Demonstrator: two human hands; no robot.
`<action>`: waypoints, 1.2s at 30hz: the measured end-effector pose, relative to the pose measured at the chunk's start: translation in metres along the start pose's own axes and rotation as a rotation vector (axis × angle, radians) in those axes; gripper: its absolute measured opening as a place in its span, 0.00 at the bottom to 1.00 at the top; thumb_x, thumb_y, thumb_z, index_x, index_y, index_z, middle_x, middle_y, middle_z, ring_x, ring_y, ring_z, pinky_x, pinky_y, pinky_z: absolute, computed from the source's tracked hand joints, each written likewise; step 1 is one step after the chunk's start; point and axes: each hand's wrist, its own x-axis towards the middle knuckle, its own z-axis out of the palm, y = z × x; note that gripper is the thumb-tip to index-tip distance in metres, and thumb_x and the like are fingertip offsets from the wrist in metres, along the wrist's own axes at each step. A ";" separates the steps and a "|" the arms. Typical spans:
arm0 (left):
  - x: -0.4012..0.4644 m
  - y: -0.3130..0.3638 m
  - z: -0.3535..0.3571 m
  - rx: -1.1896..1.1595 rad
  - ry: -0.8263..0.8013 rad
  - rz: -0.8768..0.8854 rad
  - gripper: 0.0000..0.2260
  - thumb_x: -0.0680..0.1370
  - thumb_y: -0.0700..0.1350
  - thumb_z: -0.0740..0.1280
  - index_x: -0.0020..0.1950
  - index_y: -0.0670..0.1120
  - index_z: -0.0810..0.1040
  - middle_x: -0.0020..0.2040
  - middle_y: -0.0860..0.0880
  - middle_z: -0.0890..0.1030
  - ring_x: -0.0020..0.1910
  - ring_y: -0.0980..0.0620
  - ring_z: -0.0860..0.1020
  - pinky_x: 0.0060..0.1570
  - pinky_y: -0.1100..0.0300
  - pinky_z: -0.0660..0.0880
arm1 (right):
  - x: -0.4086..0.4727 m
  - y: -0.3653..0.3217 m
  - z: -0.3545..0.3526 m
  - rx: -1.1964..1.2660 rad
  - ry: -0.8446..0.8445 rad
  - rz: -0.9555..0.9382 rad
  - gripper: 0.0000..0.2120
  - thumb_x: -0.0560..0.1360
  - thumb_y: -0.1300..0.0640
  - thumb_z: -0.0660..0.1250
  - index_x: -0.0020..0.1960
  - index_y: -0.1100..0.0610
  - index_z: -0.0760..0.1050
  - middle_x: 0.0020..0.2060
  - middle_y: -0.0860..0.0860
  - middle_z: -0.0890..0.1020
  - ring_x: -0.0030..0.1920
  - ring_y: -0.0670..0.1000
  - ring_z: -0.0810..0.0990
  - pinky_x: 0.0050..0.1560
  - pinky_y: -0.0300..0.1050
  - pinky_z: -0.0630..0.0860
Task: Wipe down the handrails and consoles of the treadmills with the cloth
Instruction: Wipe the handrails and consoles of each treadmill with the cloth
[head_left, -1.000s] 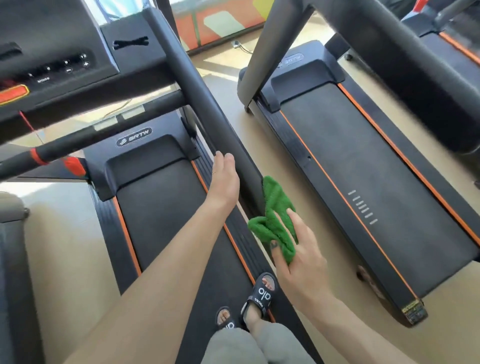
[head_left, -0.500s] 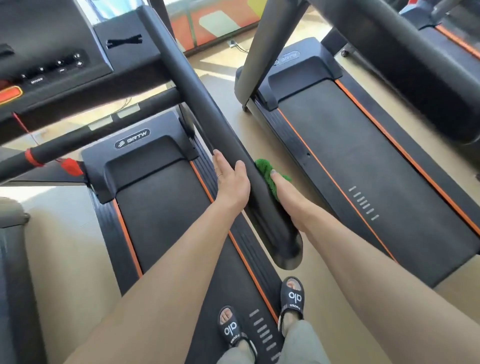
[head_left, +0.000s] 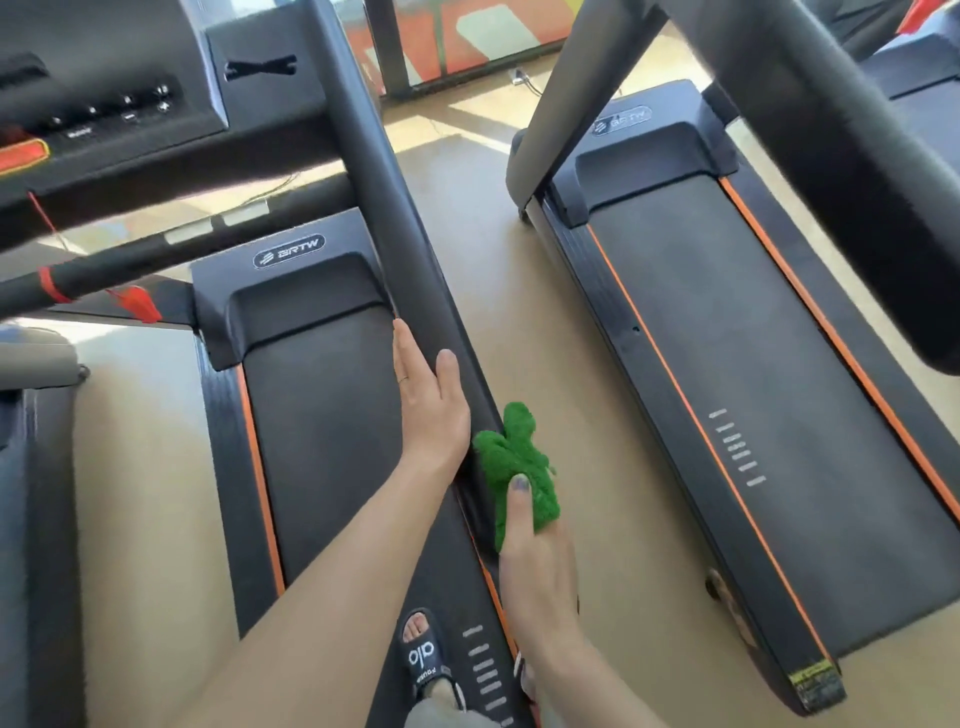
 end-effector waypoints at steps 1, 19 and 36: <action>-0.001 0.000 0.001 -0.008 0.006 0.003 0.27 0.87 0.50 0.51 0.83 0.52 0.41 0.82 0.58 0.43 0.80 0.62 0.44 0.77 0.63 0.42 | 0.015 -0.010 -0.001 -0.051 -0.064 -0.051 0.23 0.81 0.37 0.51 0.71 0.43 0.71 0.64 0.39 0.76 0.66 0.41 0.72 0.63 0.40 0.66; -0.001 -0.002 0.007 -0.028 0.091 -0.009 0.26 0.87 0.49 0.53 0.83 0.55 0.45 0.82 0.59 0.48 0.79 0.65 0.47 0.78 0.62 0.47 | 0.059 -0.013 -0.002 -0.069 -0.312 -0.061 0.30 0.76 0.31 0.50 0.75 0.36 0.64 0.71 0.34 0.71 0.73 0.39 0.67 0.74 0.48 0.65; 0.005 -0.004 0.017 -0.011 0.274 0.030 0.23 0.87 0.51 0.53 0.82 0.56 0.54 0.80 0.56 0.61 0.78 0.58 0.59 0.76 0.62 0.55 | 0.149 -0.018 0.037 0.200 -0.518 -0.249 0.34 0.74 0.30 0.56 0.76 0.43 0.68 0.71 0.41 0.74 0.73 0.44 0.70 0.76 0.53 0.64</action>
